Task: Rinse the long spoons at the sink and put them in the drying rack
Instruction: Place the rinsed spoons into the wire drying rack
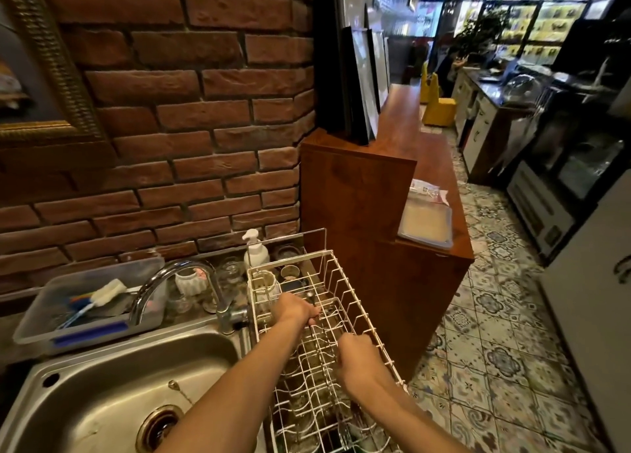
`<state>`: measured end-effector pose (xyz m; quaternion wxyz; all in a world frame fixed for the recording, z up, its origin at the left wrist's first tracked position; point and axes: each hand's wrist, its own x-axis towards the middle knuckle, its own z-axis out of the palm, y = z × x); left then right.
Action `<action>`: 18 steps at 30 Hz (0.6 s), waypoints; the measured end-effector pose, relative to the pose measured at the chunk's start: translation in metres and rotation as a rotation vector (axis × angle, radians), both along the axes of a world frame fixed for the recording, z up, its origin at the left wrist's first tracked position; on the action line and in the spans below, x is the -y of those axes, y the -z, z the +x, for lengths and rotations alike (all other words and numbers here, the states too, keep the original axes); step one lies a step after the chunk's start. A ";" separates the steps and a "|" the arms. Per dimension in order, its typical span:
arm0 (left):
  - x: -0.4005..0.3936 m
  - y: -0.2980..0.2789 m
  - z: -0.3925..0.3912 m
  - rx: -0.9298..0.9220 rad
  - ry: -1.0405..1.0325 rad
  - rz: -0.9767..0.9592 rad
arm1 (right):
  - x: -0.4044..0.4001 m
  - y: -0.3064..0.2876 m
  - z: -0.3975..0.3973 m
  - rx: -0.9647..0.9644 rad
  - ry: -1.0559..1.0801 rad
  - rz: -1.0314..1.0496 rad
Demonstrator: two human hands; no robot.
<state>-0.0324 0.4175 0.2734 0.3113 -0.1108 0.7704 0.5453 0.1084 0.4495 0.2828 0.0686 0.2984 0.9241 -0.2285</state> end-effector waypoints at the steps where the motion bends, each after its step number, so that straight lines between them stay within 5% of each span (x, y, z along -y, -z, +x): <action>1: -0.002 0.003 -0.002 -0.023 0.010 -0.029 | 0.000 0.000 -0.002 0.007 -0.013 -0.006; 18: -0.014 0.018 -0.002 -0.285 0.162 -0.257 | 0.002 -0.003 0.001 0.112 -0.099 0.087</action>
